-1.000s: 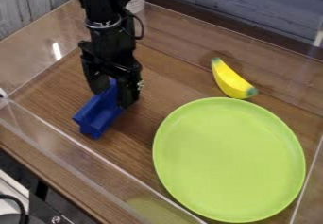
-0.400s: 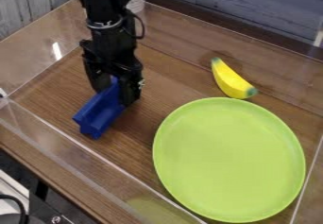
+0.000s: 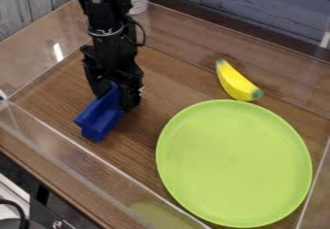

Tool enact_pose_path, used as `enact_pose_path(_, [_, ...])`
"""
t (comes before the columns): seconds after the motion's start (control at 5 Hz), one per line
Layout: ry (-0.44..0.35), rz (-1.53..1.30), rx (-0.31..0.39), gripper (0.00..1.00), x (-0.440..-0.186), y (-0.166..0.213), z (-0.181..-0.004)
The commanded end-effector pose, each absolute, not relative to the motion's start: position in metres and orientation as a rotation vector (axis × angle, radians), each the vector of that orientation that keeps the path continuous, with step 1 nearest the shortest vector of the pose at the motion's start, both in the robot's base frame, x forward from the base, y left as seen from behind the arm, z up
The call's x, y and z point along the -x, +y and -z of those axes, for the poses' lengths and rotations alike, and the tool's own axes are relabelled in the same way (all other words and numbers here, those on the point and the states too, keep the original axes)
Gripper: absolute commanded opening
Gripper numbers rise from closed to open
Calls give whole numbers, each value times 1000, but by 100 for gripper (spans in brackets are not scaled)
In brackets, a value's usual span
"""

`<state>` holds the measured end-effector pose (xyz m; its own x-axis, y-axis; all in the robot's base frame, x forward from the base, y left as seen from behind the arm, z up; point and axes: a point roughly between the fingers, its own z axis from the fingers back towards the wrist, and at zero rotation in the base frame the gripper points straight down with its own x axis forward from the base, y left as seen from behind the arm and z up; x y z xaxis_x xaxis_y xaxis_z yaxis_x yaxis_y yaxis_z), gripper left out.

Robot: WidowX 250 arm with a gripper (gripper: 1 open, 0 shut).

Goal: Put the blue object in the green plate

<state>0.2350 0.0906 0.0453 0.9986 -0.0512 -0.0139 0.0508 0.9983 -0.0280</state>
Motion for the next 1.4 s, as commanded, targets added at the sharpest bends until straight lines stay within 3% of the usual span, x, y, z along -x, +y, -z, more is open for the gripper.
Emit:
enact_pose_path(0.0, [18, 44, 26, 100, -235, 94, -40])
enact_pose_path(0.2, [22, 38, 26, 0, -235, 94, -36])
enact_pose_path(1.2, [34, 16, 35, 0, -237, 88, -37])
